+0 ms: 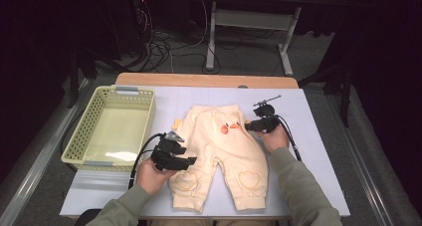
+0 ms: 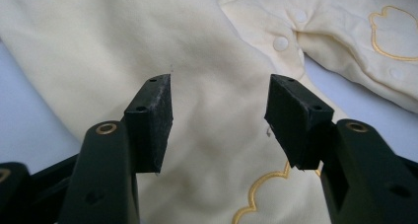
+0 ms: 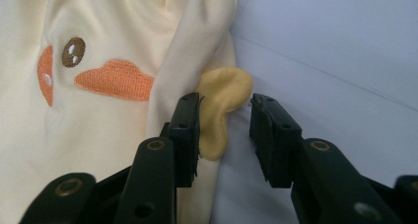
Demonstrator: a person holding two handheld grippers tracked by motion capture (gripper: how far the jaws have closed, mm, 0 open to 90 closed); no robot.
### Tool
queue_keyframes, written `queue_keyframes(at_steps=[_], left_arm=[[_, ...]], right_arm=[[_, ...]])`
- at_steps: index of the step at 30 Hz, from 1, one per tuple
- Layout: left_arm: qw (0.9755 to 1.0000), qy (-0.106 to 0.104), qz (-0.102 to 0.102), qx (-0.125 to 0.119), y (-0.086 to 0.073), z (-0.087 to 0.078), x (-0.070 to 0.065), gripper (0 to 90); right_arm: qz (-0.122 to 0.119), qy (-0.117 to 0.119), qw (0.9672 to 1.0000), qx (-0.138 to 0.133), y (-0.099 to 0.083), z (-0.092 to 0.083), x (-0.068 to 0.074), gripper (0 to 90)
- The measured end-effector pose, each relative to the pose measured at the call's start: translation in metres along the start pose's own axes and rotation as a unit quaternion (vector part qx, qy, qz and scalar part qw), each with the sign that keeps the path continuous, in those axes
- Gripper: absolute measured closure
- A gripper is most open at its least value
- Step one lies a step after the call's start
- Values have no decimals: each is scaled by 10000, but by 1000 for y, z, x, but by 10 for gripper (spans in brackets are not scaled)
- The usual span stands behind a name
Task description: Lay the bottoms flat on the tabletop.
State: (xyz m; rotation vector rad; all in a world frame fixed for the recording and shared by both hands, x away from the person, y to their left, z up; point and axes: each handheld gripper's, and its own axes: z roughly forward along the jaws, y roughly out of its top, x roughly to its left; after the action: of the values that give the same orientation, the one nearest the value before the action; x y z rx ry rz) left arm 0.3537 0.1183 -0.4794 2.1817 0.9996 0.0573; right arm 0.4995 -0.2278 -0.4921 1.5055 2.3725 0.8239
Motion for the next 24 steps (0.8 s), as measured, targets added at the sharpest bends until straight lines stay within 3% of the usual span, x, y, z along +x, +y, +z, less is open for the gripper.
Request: queue_keyframes(at_steps=[5, 7, 19, 21, 24], left_arm=[[10000, 6, 8, 5, 0, 0, 0, 424], [10000, 50, 8, 8, 0, 2, 0, 423], [9998, 121, 54, 118, 0, 8, 1, 403], [9998, 121, 49, 146, 0, 9, 1, 403], [9995, 188, 134, 221, -1, 10, -1, 404]], right_arm=[[-93, 53, 9999, 63, 2, 0, 5, 839], [-150, 29, 9998, 88, 2, 0, 9, 867], [-564, 84, 9983, 150, 4, 1, 18, 886], [-723, 4, 9973, 136, 4, 0, 21, 886], [-744, -17, 9972, 104, 3, -3, 20, 886]])
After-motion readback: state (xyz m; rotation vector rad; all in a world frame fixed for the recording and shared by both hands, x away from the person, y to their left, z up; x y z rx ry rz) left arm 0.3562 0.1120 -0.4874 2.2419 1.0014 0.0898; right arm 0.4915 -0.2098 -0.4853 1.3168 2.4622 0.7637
